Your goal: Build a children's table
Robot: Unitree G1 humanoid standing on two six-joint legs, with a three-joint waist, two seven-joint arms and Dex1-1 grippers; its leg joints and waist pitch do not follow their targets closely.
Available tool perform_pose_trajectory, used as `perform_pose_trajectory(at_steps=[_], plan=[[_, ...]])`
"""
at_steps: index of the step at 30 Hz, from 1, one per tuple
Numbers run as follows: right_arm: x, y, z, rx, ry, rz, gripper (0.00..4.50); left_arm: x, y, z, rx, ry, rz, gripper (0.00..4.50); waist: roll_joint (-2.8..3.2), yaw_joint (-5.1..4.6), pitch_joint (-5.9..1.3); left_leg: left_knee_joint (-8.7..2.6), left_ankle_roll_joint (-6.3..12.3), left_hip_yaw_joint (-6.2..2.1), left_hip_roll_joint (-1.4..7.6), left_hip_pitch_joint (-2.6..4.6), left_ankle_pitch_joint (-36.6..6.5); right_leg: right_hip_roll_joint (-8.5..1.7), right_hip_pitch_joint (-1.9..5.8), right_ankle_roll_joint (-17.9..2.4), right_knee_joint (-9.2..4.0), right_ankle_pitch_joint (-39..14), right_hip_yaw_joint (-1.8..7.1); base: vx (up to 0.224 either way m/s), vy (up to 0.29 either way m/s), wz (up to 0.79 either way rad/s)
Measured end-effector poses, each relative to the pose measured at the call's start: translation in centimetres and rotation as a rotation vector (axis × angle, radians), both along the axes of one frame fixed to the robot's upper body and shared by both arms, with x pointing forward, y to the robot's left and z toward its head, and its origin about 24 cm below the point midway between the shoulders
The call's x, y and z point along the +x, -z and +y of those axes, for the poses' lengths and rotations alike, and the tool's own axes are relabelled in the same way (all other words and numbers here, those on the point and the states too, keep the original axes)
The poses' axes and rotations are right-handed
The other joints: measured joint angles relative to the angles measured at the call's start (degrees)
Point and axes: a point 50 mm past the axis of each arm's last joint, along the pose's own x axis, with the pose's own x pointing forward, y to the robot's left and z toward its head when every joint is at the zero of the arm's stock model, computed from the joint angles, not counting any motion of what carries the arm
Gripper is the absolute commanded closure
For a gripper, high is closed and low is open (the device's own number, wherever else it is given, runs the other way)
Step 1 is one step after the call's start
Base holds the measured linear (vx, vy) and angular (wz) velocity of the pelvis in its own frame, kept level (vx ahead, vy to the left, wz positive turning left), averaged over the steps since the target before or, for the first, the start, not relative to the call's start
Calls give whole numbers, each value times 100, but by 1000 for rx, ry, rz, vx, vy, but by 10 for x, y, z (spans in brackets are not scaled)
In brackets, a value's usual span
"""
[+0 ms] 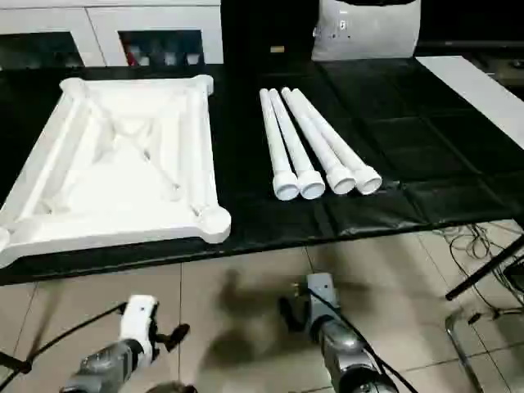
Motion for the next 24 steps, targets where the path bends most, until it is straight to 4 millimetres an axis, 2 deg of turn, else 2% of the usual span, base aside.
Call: perform_pose_trajectory(at_steps=[6,12,17,20,21,24], plan=[[-6,-4,16,73,-191,-61,0,0,-26,-14,-58,196,-237,7,22,9,21,-1,-19,3,3,2,-11,1,-1,0,0,0,2,0,0,0],[-7,-5,7,33,-195,-83,0,-6,-29,-13,-57,258,-208,7,38,-19,92,-4,-20,14,3,4,-11,2,-7,0,0,0,13,0,0,0],[-8,-4,8,41,-207,-65,0,0,-35,-18,-56,234,-225,7,25,-60,161,-17,-20,21,3,-9,-11,3,-25,0,-5,0,17,0,0,0],[0,-10,8,59,-270,-73,0,2,-45,-19,-87,241,-231,7,66,-115,216,-18,-19,27,3,-30,-11,4,-47,-1,-6,1,20,0,0,0],[2,-12,8,62,-289,-78,0,4,-49,-19,-92,255,-240,7,62,-127,225,-21,-17,27,4,-29,-9,4,-50,-1,-3,0,17,0,0,0],[15,-23,13,95,-356,-103,0,9,-62,-10,-79,361,-262,7,-2,-154,274,-27,-2,28,23,-27,2,19,-57,-1,3,0,13,0,0,0]])
